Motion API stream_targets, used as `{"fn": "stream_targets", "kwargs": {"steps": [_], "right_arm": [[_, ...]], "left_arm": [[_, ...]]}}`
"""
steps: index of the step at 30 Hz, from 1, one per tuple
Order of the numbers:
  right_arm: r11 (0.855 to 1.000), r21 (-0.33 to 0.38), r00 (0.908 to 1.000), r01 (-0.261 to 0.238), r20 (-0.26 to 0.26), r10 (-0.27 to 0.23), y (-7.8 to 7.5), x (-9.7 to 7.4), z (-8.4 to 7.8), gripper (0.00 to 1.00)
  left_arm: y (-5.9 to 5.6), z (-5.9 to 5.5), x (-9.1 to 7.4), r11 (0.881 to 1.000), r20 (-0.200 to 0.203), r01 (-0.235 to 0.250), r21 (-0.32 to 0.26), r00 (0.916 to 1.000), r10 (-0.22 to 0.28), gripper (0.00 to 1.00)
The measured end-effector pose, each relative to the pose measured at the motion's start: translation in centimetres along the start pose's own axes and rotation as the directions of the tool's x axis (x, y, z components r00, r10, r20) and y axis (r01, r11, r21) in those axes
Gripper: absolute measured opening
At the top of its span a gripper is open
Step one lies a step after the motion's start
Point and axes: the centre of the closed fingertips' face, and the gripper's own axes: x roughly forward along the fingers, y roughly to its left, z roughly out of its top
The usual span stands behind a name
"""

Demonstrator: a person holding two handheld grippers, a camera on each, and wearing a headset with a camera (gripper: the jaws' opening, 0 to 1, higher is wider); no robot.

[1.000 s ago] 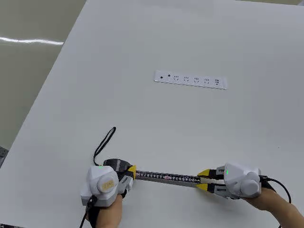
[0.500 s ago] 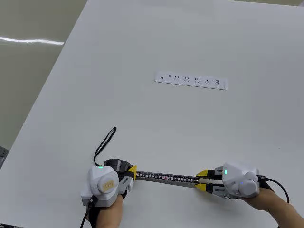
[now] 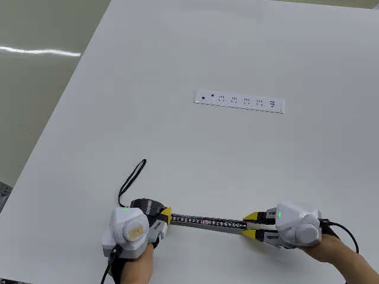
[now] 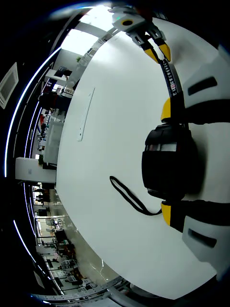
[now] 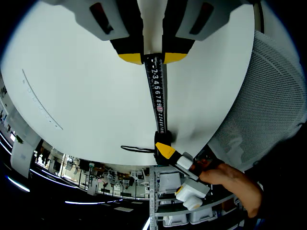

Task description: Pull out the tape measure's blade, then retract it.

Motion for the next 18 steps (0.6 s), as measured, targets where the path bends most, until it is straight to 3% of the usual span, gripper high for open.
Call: {"fn": "stream_targets", "kwargs": {"steps": [18], "right_arm": [[1.000, -0.006, 1.0000, -0.004, 0.004, 0.004, -0.03, 0.32, 0.46, 0.12]], "left_arm": [[-0.03, 0.08, -0.02, 1.000, 0.001, -0.002, 0.006, 1.0000, 0.002, 0.61]]}}
